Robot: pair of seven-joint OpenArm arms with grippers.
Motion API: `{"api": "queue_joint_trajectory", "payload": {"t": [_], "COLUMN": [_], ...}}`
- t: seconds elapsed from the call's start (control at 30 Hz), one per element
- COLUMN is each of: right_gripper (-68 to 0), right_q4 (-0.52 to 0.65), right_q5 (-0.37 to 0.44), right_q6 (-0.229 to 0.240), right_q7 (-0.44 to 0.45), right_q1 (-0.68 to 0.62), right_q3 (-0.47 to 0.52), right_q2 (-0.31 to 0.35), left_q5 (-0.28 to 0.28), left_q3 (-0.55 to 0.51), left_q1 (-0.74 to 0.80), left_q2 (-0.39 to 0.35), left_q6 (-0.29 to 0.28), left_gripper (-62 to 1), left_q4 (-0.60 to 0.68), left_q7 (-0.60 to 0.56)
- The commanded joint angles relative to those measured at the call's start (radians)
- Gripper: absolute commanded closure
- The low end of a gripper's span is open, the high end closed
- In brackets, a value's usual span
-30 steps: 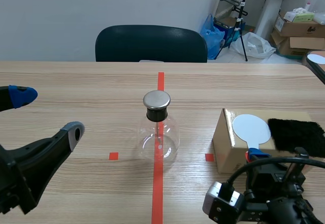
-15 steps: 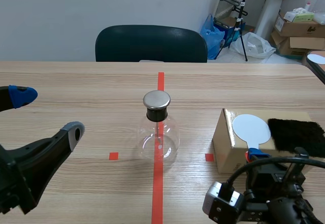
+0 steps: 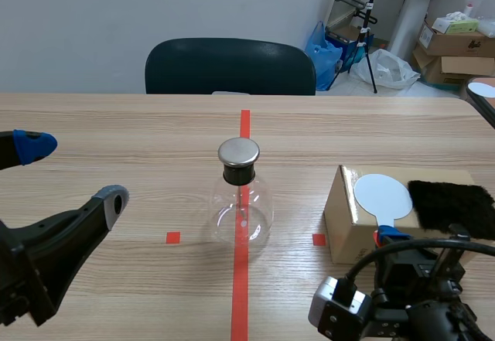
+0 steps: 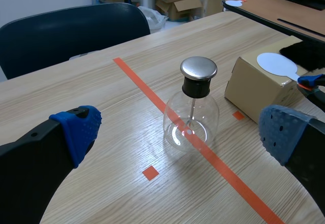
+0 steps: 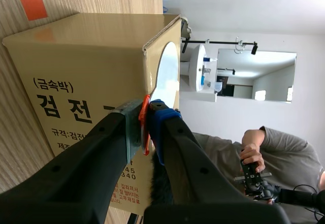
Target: Do the electroscope experiment
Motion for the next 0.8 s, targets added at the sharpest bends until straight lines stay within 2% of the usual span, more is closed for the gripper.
{"api": "queue_joint_trajectory", "payload": {"t": [0.0, 0.27, 0.37, 0.5, 0.6, 0.77], "right_gripper": [-0.9, -0.9, -0.9, -0.9, -0.9, -0.9], "right_q4": [0.018, 0.018, 0.023, 0.043, 0.069, 0.103], "right_q5": [-0.004, -0.028, -0.076, -0.11, -0.126, -0.185], "right_q6": [-0.009, -0.028, -0.08, -0.088, -0.117, -0.121], "right_q7": [-0.001, -0.025, -0.063, -0.127, -0.17, -0.272], "right_q1": [0.009, 0.015, 0.014, 0.014, 0.014, 0.03], "right_q3": [0.007, 0.007, 0.007, -0.005, -0.025, -0.098], "right_q2": [0.008, 0.009, 0.009, 0.008, 0.008, 0.008], "left_q5": [-0.006, -0.006, -0.006, -0.006, -0.006, -0.006], "left_q3": [0.007, 0.007, 0.007, 0.007, 0.007, 0.007], "left_q1": [-0.003, -0.003, -0.003, -0.003, -0.003, -0.003], "left_q2": [0.005, 0.005, 0.005, 0.005, 0.005, 0.005], "left_q6": [0.002, 0.002, 0.002, 0.002, 0.002, 0.002], "left_gripper": [-62.3, -62.3, -62.3, -62.3, -62.3, -62.3], "left_q4": [0.021, 0.021, 0.021, 0.021, 0.021, 0.021], "left_q7": [-0.014, -0.014, -0.014, -0.014, -0.014, -0.014]}}
